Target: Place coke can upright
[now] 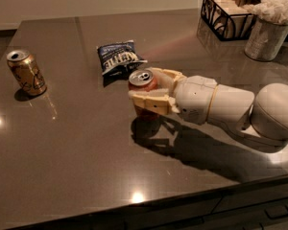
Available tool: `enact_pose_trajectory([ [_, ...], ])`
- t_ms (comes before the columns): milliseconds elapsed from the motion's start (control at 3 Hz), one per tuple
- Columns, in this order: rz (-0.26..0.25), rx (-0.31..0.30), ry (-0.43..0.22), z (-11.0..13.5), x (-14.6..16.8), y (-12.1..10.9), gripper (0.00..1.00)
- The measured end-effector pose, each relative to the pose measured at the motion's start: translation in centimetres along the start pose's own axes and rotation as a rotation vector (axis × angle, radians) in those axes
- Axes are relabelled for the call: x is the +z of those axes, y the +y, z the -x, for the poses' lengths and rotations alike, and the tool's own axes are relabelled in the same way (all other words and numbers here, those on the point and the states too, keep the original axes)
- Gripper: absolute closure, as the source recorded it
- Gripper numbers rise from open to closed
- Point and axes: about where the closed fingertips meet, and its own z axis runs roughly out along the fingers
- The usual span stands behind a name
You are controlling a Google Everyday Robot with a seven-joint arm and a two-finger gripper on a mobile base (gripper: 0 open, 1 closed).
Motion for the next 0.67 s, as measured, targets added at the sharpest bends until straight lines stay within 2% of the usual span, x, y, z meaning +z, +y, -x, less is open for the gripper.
enact_pose_trajectory([
  [333,-0.049,0.034,-0.031,-1.07,0.43,-1.36,0.83],
  [667,-0.073,0.053,-0.075,-1.67,0.55,-2.29,0.59],
])
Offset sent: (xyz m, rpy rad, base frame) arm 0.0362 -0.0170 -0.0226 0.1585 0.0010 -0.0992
